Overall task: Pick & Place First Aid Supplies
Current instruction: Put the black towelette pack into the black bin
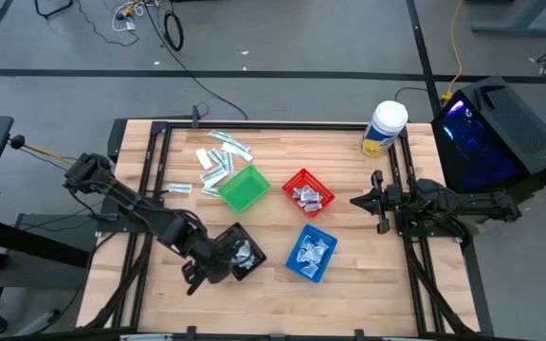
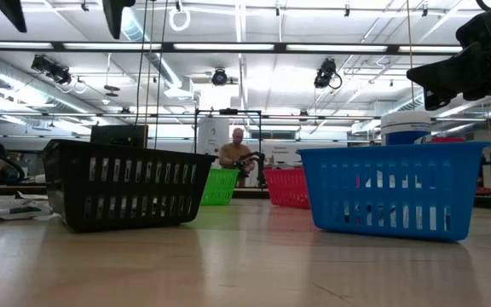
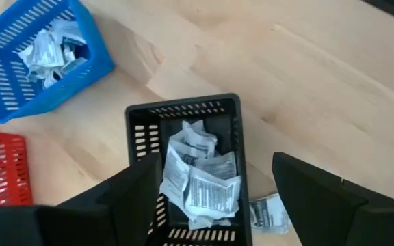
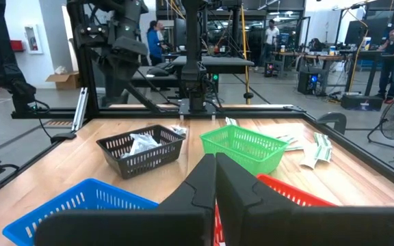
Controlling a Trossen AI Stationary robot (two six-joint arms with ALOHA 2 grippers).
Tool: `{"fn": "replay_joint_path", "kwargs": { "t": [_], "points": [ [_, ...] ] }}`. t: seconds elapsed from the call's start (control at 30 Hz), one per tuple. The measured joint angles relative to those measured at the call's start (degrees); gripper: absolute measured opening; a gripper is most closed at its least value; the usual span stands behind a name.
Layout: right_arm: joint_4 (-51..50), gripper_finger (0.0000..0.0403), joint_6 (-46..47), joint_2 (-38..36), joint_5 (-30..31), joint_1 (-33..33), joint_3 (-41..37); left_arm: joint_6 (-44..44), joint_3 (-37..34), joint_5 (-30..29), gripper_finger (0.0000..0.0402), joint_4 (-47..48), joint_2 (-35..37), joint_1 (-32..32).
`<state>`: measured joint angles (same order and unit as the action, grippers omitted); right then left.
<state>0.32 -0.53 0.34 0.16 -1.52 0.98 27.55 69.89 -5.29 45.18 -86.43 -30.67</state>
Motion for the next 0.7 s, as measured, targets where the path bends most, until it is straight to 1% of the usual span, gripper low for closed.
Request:
{"fn": "replay_joint_path", "kwargs": {
  "t": [0.2,0.37,0.53,0.7],
  "points": [
    [0.0,0.0013,0.0,0.0,0.0,0.0,0.0,-0.1,0.0,0.0,0.0286,0.7,0.2,-3.5],
    [0.0,0.0013,0.0,0.0,0.0,0.0,0.0,-1.0,0.1,0.0,0.0286,2.7,2.4,-5.2],
    [0.0,0.0013,0.0,0.0,0.0,0.0,0.0,-2.6,0.1,-0.6,0.0286,8.3,4.5,-4.5],
    [0.0,0.0013,0.0,0.0,0.0,0.0,0.0,-2.5,0.0,-0.8,0.0286,13.0,5.7,-2.3]
  ]
}}
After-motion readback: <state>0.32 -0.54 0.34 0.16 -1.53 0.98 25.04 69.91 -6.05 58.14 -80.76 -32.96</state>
